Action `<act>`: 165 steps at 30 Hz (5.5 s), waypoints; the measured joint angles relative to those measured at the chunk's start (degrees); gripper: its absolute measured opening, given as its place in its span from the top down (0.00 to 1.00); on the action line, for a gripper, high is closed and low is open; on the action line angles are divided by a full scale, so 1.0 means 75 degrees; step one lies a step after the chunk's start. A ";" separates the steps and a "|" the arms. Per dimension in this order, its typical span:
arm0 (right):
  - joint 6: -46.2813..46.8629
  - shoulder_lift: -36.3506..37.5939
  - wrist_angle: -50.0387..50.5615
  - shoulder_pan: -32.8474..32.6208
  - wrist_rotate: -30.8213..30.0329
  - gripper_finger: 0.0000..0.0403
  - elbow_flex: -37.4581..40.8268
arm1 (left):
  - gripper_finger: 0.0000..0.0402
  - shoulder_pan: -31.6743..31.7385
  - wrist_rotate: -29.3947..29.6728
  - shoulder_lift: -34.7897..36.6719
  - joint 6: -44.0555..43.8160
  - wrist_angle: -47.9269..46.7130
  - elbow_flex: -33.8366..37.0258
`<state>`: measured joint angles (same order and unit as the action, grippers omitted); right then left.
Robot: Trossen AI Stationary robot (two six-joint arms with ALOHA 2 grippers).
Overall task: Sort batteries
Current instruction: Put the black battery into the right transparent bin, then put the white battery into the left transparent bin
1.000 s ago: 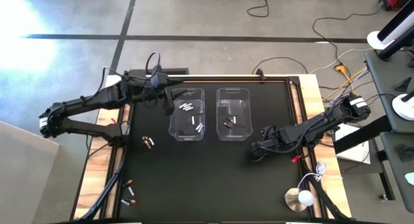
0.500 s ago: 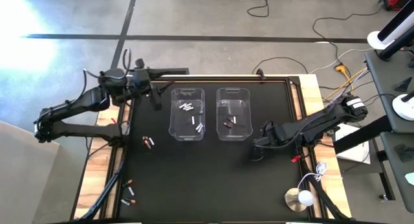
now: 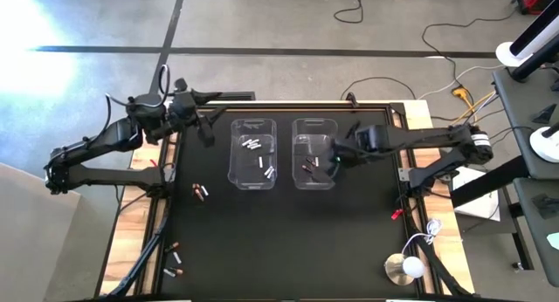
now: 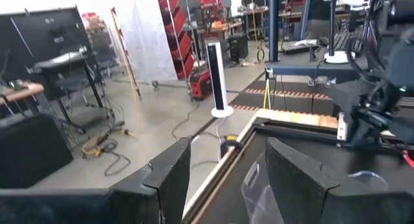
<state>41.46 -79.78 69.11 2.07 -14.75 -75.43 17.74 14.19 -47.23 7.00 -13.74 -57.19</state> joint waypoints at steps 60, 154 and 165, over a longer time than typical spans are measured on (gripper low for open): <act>-0.3264 -0.4273 -0.2219 0.2658 0.2171 0.66 -0.0869 | 0.56 -0.0027 0.0030 0.0129 -0.1277 -0.0937 0.0047; 0.2896 -0.0289 -0.2341 -0.4173 -0.3446 0.32 -0.0802 | 0.37 -0.3086 -0.1022 -0.2811 -0.6198 -0.4689 0.3428; 0.2885 -0.0289 -0.2344 -0.4020 -0.3440 0.30 -0.0802 | 0.37 -0.3077 -0.1306 -0.2811 -0.6199 -0.3751 0.3926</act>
<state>63.10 -81.95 51.53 -28.08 -40.56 -81.45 -5.34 4.40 -68.31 -39.50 -41.88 -27.74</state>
